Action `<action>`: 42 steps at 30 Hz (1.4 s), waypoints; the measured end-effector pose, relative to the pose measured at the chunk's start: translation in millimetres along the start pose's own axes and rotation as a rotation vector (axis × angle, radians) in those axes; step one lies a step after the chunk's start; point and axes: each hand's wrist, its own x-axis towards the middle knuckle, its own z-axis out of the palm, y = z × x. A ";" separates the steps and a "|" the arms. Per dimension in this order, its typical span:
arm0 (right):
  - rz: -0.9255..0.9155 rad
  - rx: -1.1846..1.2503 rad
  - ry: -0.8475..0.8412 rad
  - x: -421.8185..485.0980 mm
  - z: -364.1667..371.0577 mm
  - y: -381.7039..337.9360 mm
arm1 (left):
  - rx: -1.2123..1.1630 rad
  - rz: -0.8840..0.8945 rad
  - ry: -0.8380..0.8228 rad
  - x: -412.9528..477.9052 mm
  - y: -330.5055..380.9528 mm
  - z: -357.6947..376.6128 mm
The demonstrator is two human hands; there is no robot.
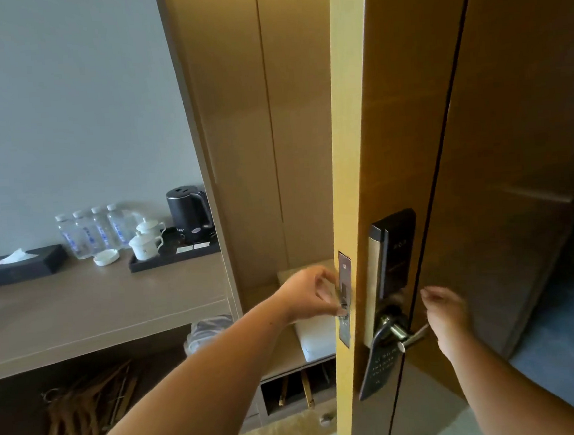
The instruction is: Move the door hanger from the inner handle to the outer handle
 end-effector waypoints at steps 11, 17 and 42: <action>0.133 -0.182 0.026 -57.8 -77.2 -1.3 | 0.430 0.293 -0.197 0.8 25.4 57.5; 0.085 -0.220 0.081 -82.3 -123.5 0.5 | 0.433 0.364 -0.401 2.5 61.2 93.7; 0.125 0.011 0.352 -114.1 -309.9 -10.3 | 0.669 0.662 -0.872 -7.1 204.7 254.5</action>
